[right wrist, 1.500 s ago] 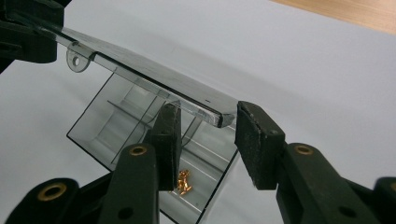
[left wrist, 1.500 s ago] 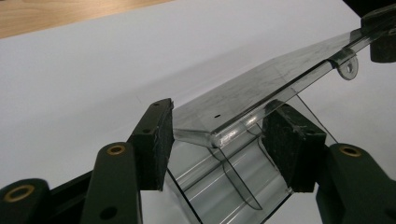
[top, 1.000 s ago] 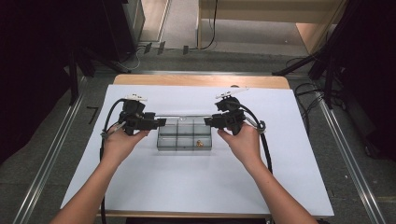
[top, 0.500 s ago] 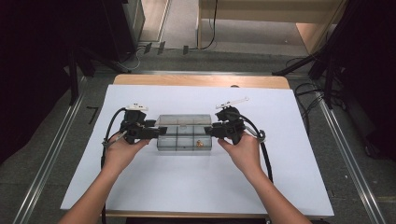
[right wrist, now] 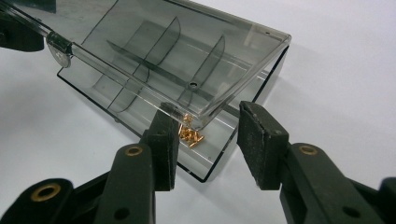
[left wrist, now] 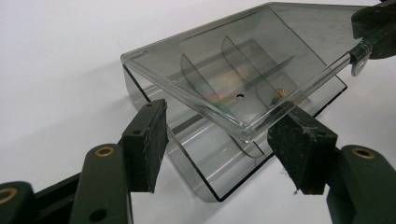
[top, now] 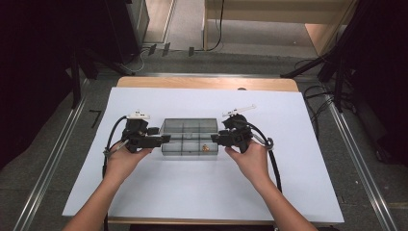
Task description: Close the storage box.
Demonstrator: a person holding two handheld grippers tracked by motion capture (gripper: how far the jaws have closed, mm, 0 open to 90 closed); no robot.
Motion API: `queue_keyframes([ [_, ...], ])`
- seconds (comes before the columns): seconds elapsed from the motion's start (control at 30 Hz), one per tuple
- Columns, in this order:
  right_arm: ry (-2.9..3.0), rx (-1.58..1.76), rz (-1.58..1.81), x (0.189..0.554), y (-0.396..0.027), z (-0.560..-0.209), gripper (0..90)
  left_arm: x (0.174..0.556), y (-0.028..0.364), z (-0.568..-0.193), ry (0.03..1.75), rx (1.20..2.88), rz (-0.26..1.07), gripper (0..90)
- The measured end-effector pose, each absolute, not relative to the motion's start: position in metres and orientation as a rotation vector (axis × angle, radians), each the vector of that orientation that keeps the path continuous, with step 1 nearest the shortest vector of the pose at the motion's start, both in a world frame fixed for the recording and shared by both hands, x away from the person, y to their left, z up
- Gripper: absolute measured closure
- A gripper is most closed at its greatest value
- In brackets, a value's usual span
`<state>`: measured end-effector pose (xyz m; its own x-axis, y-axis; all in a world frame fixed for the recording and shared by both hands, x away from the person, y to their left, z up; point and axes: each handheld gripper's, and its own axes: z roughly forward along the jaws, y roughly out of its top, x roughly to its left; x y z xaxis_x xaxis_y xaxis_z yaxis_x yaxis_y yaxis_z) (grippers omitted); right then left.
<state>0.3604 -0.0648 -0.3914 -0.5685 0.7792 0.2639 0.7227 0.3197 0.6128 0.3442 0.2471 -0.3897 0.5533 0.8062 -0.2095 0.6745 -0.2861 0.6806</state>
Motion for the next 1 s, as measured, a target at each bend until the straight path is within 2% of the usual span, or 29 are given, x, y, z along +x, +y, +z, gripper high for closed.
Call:
queue_keyframes([
  [1.0,2.514,1.408,1.089,0.350,-0.064,-0.409,59.2,0.339,0.247,-0.408,1.150,2.097,0.203,38.6],
])
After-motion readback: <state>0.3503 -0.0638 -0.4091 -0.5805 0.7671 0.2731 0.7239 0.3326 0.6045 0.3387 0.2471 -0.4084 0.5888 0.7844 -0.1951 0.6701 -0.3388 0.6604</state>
